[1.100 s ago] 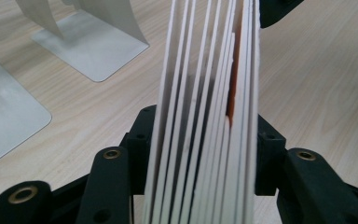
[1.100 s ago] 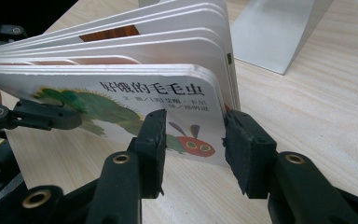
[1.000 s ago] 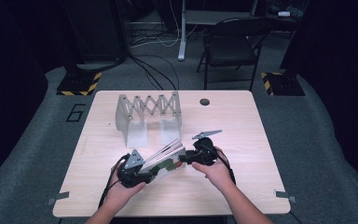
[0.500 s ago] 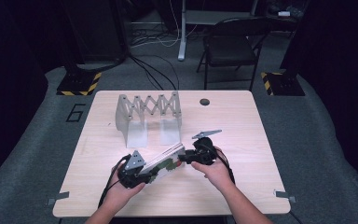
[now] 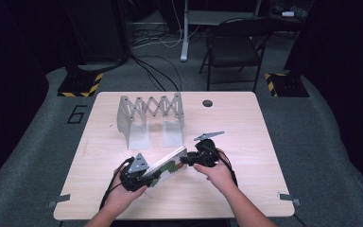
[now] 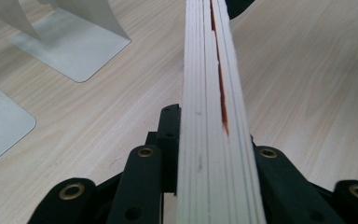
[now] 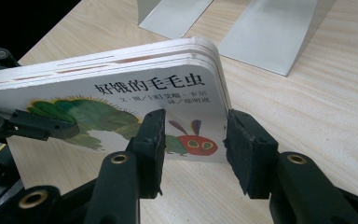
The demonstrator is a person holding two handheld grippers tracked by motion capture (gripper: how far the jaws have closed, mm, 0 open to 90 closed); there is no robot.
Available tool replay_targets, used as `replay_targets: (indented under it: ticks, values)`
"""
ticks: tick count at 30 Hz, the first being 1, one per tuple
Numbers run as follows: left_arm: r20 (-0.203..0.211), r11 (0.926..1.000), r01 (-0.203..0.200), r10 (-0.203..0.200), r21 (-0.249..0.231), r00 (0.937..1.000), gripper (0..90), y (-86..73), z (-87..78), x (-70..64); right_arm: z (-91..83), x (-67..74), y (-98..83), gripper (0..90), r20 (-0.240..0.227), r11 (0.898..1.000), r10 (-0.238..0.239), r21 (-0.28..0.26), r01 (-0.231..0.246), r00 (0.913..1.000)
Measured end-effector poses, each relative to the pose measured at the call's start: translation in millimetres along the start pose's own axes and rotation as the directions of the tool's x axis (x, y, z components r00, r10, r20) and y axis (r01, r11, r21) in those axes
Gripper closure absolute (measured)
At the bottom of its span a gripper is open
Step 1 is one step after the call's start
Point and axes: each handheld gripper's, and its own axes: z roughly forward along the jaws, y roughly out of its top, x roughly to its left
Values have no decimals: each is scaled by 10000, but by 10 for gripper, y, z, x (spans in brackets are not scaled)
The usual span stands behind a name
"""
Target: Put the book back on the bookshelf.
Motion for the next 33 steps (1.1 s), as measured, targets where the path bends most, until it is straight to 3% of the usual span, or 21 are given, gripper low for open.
replay_targets:
  ticks: [11, 16, 23, 27, 28, 29, 33]
  values:
    - [0, 9999, -90, 90, 109, 10000, 759, 9, -4, -17, 13, -6, 9, 576, -64, 10000, 6, 75, -6, 10000]
    - [-200, 10000, -73, 74, 35, 9998, 760, 6, 1, -41, 11, -6, 6, 576, -35, 10000, -35, 68, 36, 10000]
    - [-107, 9998, -164, 165, 110, 9998, 761, 19, -9, -56, -11, 3, -9, 560, 11, 10000, -95, 26, 95, 10000]
    - [-112, 9999, -129, 130, 75, 9999, 761, 20, -11, -68, -41, 17, -20, 550, 69, 10000, -74, -42, 74, 9999]
    - [-144, 9999, -104, 104, 30, 9998, 761, 19, -14, -70, -39, 1, -22, 548, 113, 9995, -274, -146, 275, 9996]
    - [-151, 9999, -112, 113, 42, 9998, 761, 21, -20, -66, -58, 13, -33, 546, 99, 10000, -62, -58, 62, 9999]
    - [-217, 10000, 86, -86, -17, 9997, 761, 21, -36, -55, -106, 7, -72, 540, 78, 9998, -26, -209, 27, 10000]
